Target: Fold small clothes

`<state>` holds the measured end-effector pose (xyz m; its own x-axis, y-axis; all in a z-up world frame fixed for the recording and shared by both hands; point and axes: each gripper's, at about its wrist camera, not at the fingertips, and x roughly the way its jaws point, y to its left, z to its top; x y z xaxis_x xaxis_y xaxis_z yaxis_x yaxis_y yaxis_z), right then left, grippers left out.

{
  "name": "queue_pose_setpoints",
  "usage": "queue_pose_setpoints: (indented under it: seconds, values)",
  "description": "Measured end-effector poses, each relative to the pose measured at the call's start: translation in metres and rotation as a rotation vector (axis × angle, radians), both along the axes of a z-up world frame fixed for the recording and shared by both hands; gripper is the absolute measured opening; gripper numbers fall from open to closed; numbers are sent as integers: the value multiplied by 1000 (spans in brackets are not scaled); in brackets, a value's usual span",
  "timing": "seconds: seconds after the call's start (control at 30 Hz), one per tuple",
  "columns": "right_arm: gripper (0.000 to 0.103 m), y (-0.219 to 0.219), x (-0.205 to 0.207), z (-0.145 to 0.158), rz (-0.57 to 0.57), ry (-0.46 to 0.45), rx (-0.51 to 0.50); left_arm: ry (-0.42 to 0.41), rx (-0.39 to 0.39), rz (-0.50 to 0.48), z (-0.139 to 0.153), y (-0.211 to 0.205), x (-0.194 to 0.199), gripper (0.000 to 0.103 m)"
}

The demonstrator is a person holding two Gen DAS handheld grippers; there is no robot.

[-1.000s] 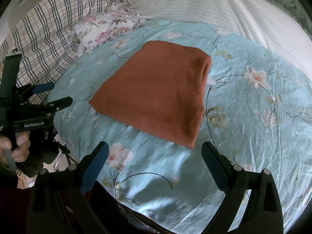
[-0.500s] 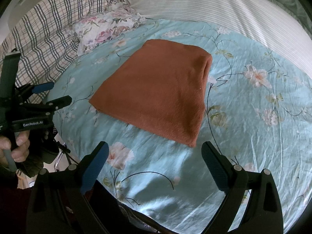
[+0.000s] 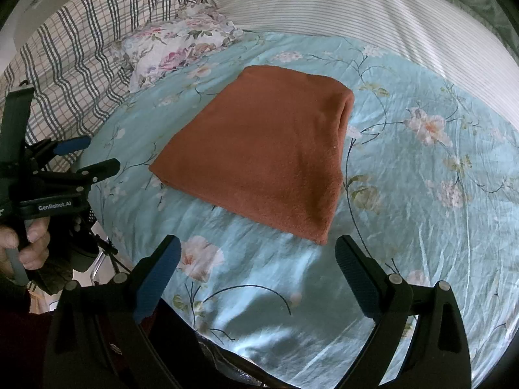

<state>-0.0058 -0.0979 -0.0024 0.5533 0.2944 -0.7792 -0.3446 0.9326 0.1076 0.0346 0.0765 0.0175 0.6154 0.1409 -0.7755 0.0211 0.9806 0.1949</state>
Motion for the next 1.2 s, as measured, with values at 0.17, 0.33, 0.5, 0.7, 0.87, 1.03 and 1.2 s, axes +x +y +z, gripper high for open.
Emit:
queue_pose_setpoints:
  seconds: [0.17,0.33,0.5,0.7,0.87,1.03,1.2]
  values:
    - [96,0,0,0,0,0,0,0,0,0,0,-1,0,90]
    - [96,-1,1,0,1,0,2,-1,2,-2,0,-3,1,90]
    - [96,-4,4,1,4,0,5,-4,3,-9,1,-3,3,90]
    - [96,-4,6,2,4,-1,5,-11,8,-25,2,-5,7,90]
    - [96,-8,13,4,8,-1,11,-10,4,-30,2,-5,9,90]
    - [96,-8,15,5,8,3,10,-5,4,-30,2,-5,12,90]
    - [96,-8,17,3,5,6,8,-3,6,-33,1,-5,14,90]
